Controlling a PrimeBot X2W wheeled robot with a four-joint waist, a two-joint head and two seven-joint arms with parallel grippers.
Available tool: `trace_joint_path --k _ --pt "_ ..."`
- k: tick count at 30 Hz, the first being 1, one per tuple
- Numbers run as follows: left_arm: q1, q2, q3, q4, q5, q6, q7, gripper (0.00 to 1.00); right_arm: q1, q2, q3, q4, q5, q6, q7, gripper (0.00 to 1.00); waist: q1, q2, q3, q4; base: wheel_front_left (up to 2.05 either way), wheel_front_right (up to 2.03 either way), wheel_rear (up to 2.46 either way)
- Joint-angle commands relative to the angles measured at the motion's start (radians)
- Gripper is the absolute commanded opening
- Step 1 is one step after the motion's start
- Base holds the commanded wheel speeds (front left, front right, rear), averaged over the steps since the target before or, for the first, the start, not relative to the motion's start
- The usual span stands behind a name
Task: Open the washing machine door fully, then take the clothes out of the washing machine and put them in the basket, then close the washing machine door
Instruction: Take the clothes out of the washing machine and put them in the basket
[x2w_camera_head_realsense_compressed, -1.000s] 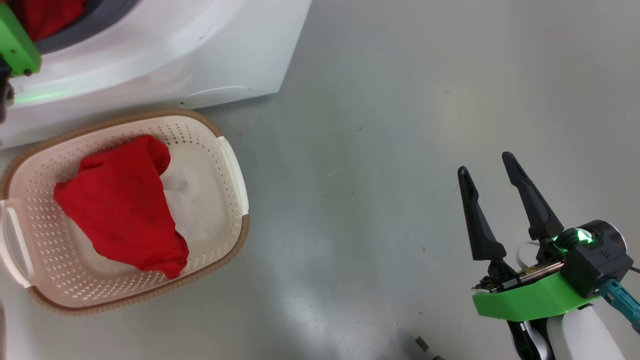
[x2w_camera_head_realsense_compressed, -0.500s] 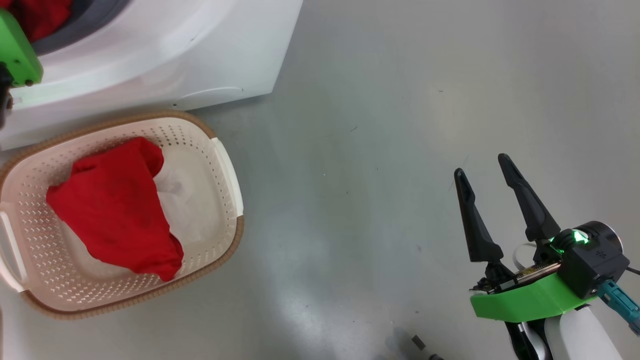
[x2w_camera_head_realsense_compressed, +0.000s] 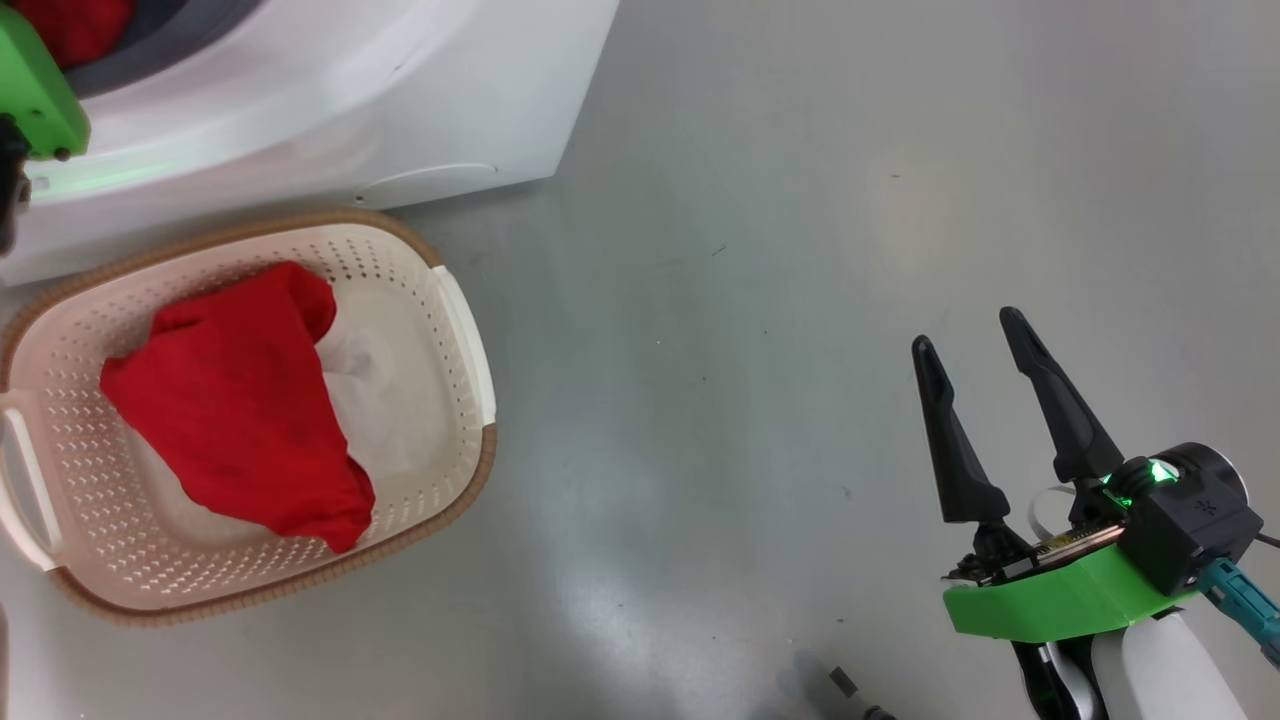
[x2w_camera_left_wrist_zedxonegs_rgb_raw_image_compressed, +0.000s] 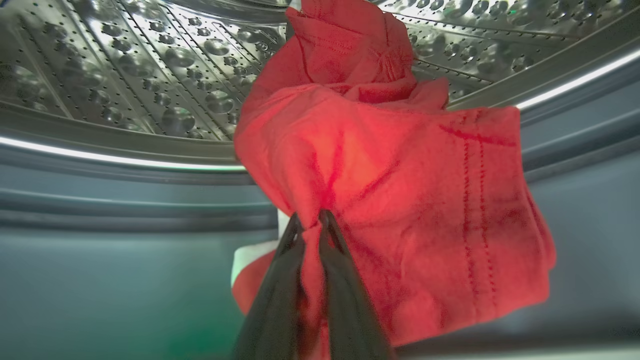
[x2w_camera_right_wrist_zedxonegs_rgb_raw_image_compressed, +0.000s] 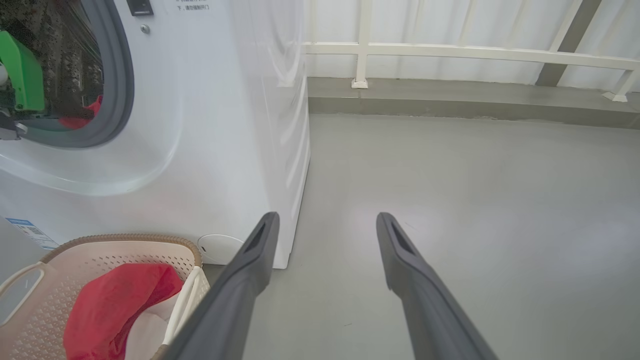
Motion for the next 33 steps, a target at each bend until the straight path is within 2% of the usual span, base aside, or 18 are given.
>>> trace_joint_path --k 1,14,28,33 --pt "-0.004 0.047 0.002 -0.028 0.001 -0.007 -0.023 0.00 -0.006 -0.013 0.012 -0.019 0.009 0.006 -0.006 1.00 0.0000 0.0000 0.001 0.005 0.00 0.00 0.00" --pt "0.004 0.028 -0.016 -0.074 -0.008 -0.043 -0.172 0.00 -0.012 -0.013 0.006 -0.017 0.008 0.006 -0.006 1.00 0.0000 0.0000 -0.007 0.043 0.00 0.00 0.00" --pt "0.080 0.017 -0.046 -0.157 -0.015 -0.061 -0.320 0.00 -0.015 -0.013 -0.001 -0.011 0.004 0.006 -0.006 1.00 0.0000 0.0000 -0.039 0.090 0.00 0.00 0.00" --pt "0.122 0.021 -0.053 -0.204 -0.012 -0.055 -0.353 0.00 -0.015 -0.013 -0.004 -0.005 0.004 0.006 -0.006 1.00 0.0000 0.0000 -0.059 0.100 0.00 0.00 0.00"
